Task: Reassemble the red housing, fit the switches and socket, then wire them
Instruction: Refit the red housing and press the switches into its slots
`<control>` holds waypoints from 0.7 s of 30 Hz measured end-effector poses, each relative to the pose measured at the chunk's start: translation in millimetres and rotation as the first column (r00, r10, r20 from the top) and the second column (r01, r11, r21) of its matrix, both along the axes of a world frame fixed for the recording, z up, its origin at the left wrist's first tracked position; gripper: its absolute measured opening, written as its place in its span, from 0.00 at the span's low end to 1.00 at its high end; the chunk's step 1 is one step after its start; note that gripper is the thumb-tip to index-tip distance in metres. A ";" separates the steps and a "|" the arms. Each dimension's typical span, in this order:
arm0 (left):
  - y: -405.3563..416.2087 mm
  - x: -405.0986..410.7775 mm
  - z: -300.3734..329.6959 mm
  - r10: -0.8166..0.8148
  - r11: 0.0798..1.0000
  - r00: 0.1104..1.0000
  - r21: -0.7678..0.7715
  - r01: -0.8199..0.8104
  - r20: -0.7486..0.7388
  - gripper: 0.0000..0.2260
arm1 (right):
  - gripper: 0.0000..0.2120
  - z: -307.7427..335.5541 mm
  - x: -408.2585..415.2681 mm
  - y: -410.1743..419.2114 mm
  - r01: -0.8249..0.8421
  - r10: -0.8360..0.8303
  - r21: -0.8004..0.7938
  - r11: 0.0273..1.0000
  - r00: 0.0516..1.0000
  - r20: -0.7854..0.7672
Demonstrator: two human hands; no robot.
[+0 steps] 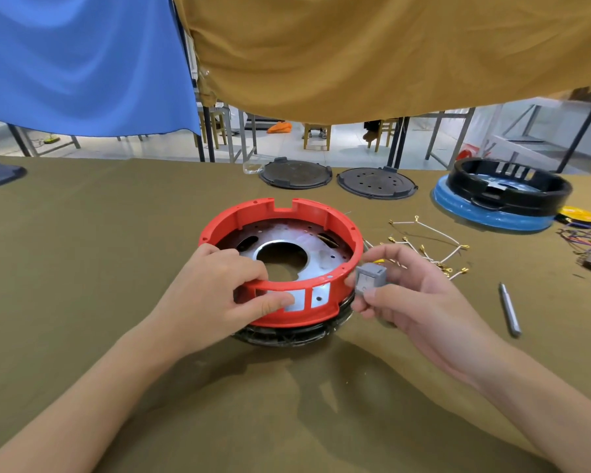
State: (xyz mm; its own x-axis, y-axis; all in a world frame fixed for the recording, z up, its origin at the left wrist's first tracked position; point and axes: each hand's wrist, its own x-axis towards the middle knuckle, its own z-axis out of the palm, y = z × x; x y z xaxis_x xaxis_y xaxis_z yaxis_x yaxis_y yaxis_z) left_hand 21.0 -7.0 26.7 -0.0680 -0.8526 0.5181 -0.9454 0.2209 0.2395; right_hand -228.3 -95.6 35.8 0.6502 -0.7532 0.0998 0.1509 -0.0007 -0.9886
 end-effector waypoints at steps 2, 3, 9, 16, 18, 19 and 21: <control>0.9 -2.8 0.2 -0.017 1.000 1.000 -0.022 0.017 0.001 0.20 | 0.18 -2.8 0.4 1.8 0.029 -0.030 -0.055 0.998 0.999 -0.023; 1.4 -4.0 0.2 -0.026 0.999 1.000 -0.034 0.026 0.007 0.18 | 0.18 -3.7 0.2 2.7 0.033 -0.037 -0.088 0.996 0.999 -0.040; 1.1 -11.6 -0.8 -0.048 0.997 0.998 -0.058 0.050 0.040 0.16 | 0.17 -9.1 3.4 8.9 0.019 -0.032 -0.244 0.970 0.998 -0.051; 1.2 -14.8 -1.2 -0.052 0.996 0.997 -0.074 0.057 0.063 0.11 | 0.17 -15.9 9.4 12.0 0.026 -0.087 -0.412 0.911 0.988 -0.130; -0.1 -17.4 -0.6 -0.048 0.995 0.995 -0.084 0.055 0.084 0.09 | 0.18 -18.6 11.0 9.9 0.039 -0.121 -0.456 0.889 0.981 -0.151; -0.5 -18.6 -0.3 -0.045 0.995 0.995 -0.085 0.052 0.087 0.08 | 0.18 -19.5 11.4 9.3 0.045 -0.137 -0.484 0.874 0.978 -0.158; -1.0 -19.9 -0.2 -0.044 0.995 0.996 -0.083 0.050 0.077 0.08 | 0.19 -19.7 11.5 9.2 0.046 -0.167 -0.546 0.837 0.970 -0.174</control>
State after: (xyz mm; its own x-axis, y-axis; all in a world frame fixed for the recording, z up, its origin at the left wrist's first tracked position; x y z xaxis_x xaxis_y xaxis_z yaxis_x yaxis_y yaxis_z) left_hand 1.1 -8.0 26.5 -0.1481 -0.8008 0.5803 -0.9481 0.2820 0.1472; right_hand -216.8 -86.3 16.0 0.6202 -0.6865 0.3794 -0.0877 -0.5414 -0.8362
